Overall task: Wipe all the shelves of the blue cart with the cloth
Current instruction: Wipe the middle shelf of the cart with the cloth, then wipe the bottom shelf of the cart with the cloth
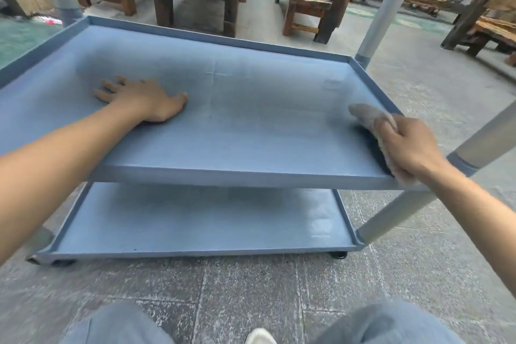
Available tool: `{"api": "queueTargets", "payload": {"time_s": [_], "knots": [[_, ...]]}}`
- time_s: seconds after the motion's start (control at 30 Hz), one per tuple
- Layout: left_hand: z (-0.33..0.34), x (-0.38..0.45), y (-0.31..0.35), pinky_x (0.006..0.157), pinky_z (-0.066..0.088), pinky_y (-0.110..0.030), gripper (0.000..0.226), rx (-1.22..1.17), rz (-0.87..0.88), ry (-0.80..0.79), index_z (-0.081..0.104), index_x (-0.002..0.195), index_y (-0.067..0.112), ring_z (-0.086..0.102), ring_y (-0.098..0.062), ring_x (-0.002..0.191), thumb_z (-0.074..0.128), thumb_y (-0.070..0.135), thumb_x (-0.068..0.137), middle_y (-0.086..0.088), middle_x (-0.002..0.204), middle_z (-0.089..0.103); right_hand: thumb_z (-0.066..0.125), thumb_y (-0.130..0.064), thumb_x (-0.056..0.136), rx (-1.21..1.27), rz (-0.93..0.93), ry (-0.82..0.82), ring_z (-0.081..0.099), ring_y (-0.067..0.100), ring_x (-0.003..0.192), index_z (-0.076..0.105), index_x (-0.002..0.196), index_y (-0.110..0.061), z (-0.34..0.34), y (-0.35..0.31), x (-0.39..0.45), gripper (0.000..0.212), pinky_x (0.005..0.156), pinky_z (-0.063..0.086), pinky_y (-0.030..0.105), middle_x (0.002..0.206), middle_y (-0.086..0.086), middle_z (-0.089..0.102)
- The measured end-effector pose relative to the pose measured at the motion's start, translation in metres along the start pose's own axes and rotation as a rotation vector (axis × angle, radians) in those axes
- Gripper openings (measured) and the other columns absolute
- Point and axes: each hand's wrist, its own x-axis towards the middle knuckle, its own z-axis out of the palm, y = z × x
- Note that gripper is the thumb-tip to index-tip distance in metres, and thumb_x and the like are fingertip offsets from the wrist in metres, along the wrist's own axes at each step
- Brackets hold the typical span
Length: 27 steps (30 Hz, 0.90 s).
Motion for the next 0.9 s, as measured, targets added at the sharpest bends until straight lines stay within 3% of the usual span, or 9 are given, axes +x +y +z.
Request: {"api": "queueTargets", "payload": {"time_s": [0.1,0.23,0.33,0.47,0.57,0.6,0.7,0.8,0.9], "knots": [[-0.012,-0.014,-0.027,0.122,0.021,-0.051,0.086,-0.189,0.254,-0.031,0.042,0.152,0.021,0.031,-0.038,0.148,0.025,0.076,0.089,-0.011,0.163,0.033,0.057,-0.040,0.104,0.642,0.051,-0.054,0.065,0.004,0.055,0.073,0.084,-0.014,-0.010,-0.033,-0.036,0.035,0.049,0.049,0.016,0.064,-0.008,0.072],[-0.020,-0.067,-0.061,0.101,0.042,-0.035,0.039,-0.595,0.527,0.191,0.072,0.110,0.022,0.061,-0.024,0.114,0.048,0.049,0.095,-0.006,0.126,0.069,0.061,-0.031,0.093,1.274,0.062,-0.526,0.077,0.019,0.094,0.079,0.110,-0.013,0.007,-0.092,-0.083,0.031,0.080,0.062,0.028,0.107,0.009,0.079],[-0.019,-0.113,-0.084,0.098,0.043,-0.024,0.026,-0.699,0.649,0.409,0.074,0.095,0.021,0.064,-0.014,0.112,0.052,0.034,0.092,0.002,0.110,0.074,0.053,-0.032,0.091,1.423,0.044,-0.822,0.078,0.015,0.089,0.085,0.095,-0.024,0.040,-0.136,-0.106,0.033,0.074,0.062,0.026,0.101,0.003,0.081],[-0.001,-0.157,-0.133,0.076,0.046,-0.032,0.025,-0.666,0.697,0.757,0.071,0.077,0.001,0.058,-0.024,0.080,0.052,0.012,0.090,-0.008,0.079,0.068,0.053,-0.035,0.100,1.498,0.176,-1.306,0.070,0.032,0.117,0.075,0.122,-0.010,0.100,-0.168,-0.125,0.040,0.098,0.056,0.042,0.126,0.016,0.073],[0.035,-0.174,-0.175,0.064,0.042,-0.030,0.030,-0.629,0.637,0.721,0.067,0.069,0.000,0.054,-0.020,0.065,0.049,0.016,0.087,-0.008,0.067,0.063,0.080,-0.026,0.081,1.189,0.128,-1.571,0.068,0.039,0.114,0.070,0.123,0.000,0.158,-0.179,-0.139,0.051,0.102,0.054,0.050,0.130,0.028,0.067],[0.051,-0.176,-0.188,0.061,0.041,-0.027,0.033,-0.617,0.594,0.672,0.067,0.068,0.001,0.053,-0.017,0.061,0.048,0.020,0.087,-0.006,0.064,0.062,0.077,-0.020,0.080,1.060,0.123,-1.620,0.070,0.038,0.107,0.070,0.121,0.001,0.179,-0.180,-0.144,0.047,0.097,0.056,0.048,0.125,0.027,0.069],[0.104,-0.174,-0.211,0.058,0.043,-0.031,0.037,-0.500,0.438,0.479,0.066,0.067,0.009,0.052,-0.014,0.057,0.044,0.034,0.083,0.005,0.060,0.058,0.058,-0.017,0.092,0.912,0.204,-1.609,0.072,0.034,0.101,0.069,0.125,0.000,0.236,-0.178,-0.148,0.039,0.092,0.058,0.043,0.120,0.023,0.071],[0.151,-0.161,-0.223,0.070,0.050,-0.039,0.039,-0.266,0.299,0.289,0.067,0.079,0.016,0.061,-0.021,0.079,0.037,0.042,0.082,0.004,0.079,0.067,0.051,-0.023,0.100,0.865,0.270,-1.398,0.073,0.034,0.101,0.070,0.124,-0.003,0.293,-0.176,-0.133,0.037,0.088,0.059,0.041,0.118,0.025,0.073],[0.188,-0.144,-0.224,0.081,0.051,-0.041,0.035,-0.160,0.244,0.156,0.064,0.095,0.021,0.057,-0.020,0.102,0.036,0.041,0.084,0.005,0.099,0.067,0.057,-0.027,0.099,0.649,-0.055,-1.013,0.069,0.029,0.111,0.069,0.124,-0.013,0.340,-0.170,-0.111,0.030,0.091,0.053,0.031,0.120,0.014,0.075]]}}
